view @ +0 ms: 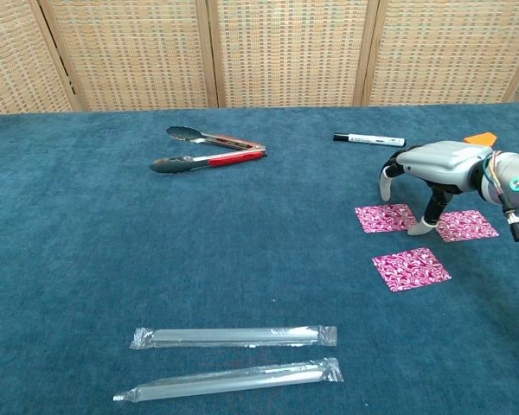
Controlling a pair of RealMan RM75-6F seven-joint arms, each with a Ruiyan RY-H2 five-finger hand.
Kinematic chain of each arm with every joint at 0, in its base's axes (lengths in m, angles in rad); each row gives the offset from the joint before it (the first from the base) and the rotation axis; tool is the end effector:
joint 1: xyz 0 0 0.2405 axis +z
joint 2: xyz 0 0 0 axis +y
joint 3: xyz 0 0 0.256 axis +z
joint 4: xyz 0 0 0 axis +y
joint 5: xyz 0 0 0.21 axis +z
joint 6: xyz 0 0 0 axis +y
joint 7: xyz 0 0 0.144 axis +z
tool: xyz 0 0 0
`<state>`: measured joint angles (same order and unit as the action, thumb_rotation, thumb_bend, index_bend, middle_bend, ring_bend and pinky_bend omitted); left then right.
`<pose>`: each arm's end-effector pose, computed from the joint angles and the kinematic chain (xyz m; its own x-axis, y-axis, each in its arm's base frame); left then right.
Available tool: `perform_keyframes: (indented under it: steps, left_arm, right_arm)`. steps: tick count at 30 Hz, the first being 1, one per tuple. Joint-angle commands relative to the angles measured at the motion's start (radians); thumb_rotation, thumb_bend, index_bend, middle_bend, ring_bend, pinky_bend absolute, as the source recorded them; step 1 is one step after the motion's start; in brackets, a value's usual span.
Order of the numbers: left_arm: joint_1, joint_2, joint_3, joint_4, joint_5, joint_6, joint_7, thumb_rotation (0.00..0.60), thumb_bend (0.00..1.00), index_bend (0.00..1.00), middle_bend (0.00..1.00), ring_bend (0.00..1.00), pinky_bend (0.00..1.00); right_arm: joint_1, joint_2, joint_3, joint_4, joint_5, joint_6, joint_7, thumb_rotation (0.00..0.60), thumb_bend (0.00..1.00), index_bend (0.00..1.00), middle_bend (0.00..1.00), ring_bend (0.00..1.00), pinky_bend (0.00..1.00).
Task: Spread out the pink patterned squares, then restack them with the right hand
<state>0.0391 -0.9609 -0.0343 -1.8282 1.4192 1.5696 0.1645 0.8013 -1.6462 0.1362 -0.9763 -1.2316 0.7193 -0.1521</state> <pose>-0.3056 0.1376 0.2015 0.4925 0.0110 0.8703 0.8553 0.1792 -0.4862 -0.2197 -0.4022 -0.0251 0.6331 -0.3000 0.7136 -0.7683 -0.3557 0.5322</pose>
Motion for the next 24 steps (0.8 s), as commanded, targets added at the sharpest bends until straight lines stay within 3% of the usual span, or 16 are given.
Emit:
perform_keyframes:
  steps: [1, 24]
  left_arm:
    - [0.0, 0.0, 0.0, 0.001, -0.001, 0.0, -0.001, 0.6, 0.12, 0.08, 0.0, 0.0, 0.0]
    - [-0.006, -0.004, -0.003, 0.005, -0.007, -0.01, 0.002, 0.6, 0.12, 0.08, 0.0, 0.0, 0.0]
  right_arm:
    - [0.001, -0.004, 0.002, 0.007, 0.005, -0.004, -0.004, 0.6, 0.21, 0.35, 0.19, 0.0, 0.0]
    - [0.017, -0.006, 0.005, 0.02, 0.035, -0.053, -0.034, 0.6, 0.23, 0.36, 0.19, 0.0, 0.0]
